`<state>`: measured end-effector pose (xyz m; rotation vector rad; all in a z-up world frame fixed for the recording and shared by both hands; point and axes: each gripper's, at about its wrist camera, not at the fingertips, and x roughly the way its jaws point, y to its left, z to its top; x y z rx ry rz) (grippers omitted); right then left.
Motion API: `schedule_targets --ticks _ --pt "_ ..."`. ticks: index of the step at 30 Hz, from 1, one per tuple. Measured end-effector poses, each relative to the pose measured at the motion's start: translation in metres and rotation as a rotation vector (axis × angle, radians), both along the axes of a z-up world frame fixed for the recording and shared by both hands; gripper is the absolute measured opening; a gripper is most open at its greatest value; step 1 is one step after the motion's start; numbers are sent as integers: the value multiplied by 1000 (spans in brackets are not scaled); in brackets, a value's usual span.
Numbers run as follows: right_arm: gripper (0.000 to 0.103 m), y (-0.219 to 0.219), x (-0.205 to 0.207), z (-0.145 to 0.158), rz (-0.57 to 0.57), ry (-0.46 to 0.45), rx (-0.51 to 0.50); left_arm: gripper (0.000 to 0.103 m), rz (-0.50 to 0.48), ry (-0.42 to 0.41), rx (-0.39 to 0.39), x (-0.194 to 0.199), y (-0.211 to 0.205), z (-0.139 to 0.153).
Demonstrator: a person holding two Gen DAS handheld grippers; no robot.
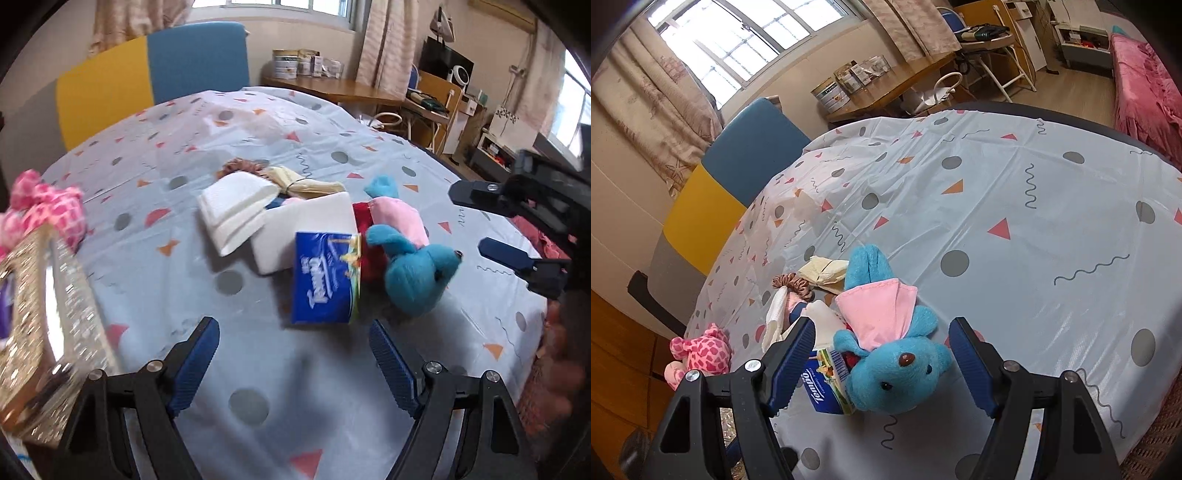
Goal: Organize soft objects
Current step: 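Grasp the blue Tempo tissue pack with the left tool, then grasp the white waffle towel with the right tool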
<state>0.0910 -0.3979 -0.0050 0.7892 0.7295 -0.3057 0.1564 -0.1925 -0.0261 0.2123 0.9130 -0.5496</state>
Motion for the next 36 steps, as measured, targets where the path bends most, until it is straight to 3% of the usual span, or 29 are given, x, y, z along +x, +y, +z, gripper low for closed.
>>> schedule_targets --ticks 11,12,13,14,25,28,36 --pt "76 0 4 -6 22 1 46 82 -19 64 16 41 -39 -34" --pt "76 0 4 -6 21 1 48 76 -20 71 5 45 -41 -37" --pt "76 -1 4 -6 19 1 48 58 -24 82 -6 48 -42 -40" --pt "76 -1 3 -6 16 2 47 52 -27 103 -1 51 -43 -44" --pt "76 -2 3 -7 19 9 47 52 73 98 -32 1 29 -46" --pt "76 1 3 -6 30 7 40 52 92 55 -15 -21 48 -48" --pt "75 24 17 -6 155 37 -3 52 101 -1 7 -42 63 -59"
